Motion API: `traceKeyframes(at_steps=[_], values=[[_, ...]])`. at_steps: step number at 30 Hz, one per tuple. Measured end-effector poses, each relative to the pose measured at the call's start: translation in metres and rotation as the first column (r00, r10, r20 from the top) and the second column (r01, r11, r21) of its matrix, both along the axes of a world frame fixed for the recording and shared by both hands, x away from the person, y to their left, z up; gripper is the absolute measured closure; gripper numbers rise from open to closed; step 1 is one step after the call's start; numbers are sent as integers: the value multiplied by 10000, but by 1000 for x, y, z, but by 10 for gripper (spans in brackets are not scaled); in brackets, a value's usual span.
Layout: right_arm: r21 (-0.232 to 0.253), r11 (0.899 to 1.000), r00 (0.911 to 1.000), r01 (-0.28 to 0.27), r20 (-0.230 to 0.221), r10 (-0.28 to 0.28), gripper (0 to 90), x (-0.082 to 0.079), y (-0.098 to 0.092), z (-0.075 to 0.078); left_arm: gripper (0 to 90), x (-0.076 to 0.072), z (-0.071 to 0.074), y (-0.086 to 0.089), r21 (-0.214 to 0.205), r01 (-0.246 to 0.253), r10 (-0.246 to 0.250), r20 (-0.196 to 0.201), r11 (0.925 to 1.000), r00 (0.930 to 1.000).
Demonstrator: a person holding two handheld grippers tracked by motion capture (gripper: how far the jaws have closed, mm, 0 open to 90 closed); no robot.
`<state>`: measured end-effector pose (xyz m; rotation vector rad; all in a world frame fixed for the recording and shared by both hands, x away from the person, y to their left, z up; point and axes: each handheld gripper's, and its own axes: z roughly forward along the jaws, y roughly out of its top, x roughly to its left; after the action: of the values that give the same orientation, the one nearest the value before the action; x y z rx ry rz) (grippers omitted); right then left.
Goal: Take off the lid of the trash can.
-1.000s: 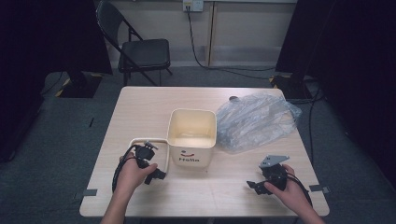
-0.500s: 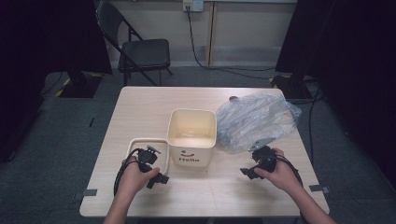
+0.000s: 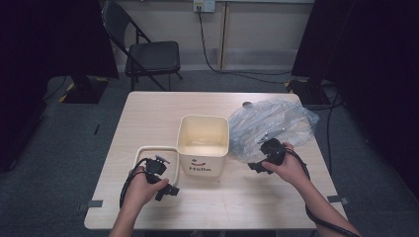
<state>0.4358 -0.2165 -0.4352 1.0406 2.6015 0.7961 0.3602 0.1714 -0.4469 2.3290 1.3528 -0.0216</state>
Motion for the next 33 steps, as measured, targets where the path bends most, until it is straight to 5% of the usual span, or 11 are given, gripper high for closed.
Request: traceKeyframes(at_steps=[10, 18, 24, 33], values=[[398, 9986, 9993, 361, -102, -358, 150, 28, 23, -7, 190, 0, 0, 1, -422, -91, 91, -4, 9991, 10000], [351, 9983, 9983, 460, -362, -447, 189, 44, 39, -22, 192, 1, 2, 7, -225, -109, 114, 192, 9997, 9998], [-16, 9978, 9973, 656, -328, -657, 450, 54, 45, -32, 192, -1, 4, 9, -203, 10, -5, 256, 9998, 9997], [-194, 9978, 9947, 629, -803, -643, 693, 50, 43, -33, 192, -3, 7, 10, -203, -147, 156, 446, 9997, 9989]])
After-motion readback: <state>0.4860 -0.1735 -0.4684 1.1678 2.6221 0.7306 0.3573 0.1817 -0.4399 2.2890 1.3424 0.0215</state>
